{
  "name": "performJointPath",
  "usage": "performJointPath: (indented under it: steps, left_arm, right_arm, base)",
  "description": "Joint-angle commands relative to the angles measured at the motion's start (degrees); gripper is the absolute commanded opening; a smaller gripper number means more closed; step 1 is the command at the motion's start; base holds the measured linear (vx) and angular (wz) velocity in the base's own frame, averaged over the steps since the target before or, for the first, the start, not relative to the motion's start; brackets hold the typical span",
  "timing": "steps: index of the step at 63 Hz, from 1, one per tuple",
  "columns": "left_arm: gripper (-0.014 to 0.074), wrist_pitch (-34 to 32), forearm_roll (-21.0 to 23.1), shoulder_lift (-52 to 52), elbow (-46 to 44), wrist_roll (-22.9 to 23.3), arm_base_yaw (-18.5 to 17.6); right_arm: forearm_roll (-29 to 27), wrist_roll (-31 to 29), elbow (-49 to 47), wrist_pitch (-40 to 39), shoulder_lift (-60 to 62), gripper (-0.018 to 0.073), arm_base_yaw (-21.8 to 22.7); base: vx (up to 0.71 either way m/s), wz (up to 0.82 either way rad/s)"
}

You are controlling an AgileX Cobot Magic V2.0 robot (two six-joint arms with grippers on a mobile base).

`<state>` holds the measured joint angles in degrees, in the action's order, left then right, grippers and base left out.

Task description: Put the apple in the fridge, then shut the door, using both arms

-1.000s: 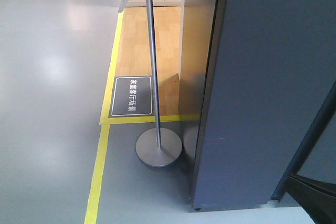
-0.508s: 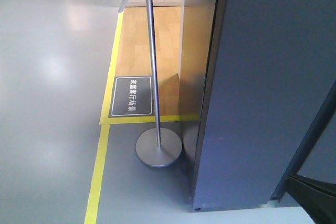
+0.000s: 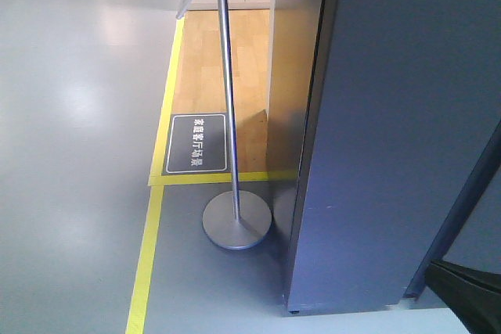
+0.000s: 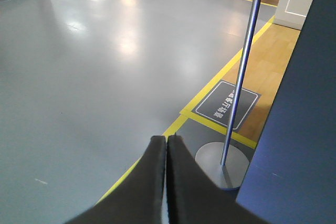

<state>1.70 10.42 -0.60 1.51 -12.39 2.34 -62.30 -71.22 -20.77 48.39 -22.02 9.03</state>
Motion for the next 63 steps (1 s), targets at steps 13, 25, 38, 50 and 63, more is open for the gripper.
performJointPath:
  steps: [13, 25, 38, 50, 63]
  left_arm:
    - [-0.0006, -4.3, 0.1, -0.9, 1.2, -0.2, 0.1]
    - [-0.0006, -4.3, 0.1, -0.9, 1.2, -0.2, 0.1]
    - [-0.0006, -4.3, 0.1, -0.9, 1.2, -0.2, 0.1]
    - [-0.0006, -4.3, 0.1, -0.9, 1.2, -0.2, 0.1]
    - [-0.0006, -4.3, 0.2, -0.9, 1.2, -0.2, 0.1]
  right_arm:
    - [-2.9, -0.7, -1.4, -1.3, -0.4, -0.0003, 0.1]
    - [-2.8, -0.7, -1.4, -2.0, 0.0, -0.0003, -2.6]
    - [-0.7, -0.6, -1.4, -5.8, 3.5, -0.0003, -8.8]
    - [8.2, 6.8, -1.4, -10.1, 6.9, -0.0003, -10.6]
    - [20.7, 30.2, 4.7, -17.4, 12.1, -0.0003, -10.6]
  base:
    - [0.00, 0.00]
    - [0.00, 0.00]
    - [0.00, 0.00]
    - [0.00, 0.00]
    - [0.00, 0.00]
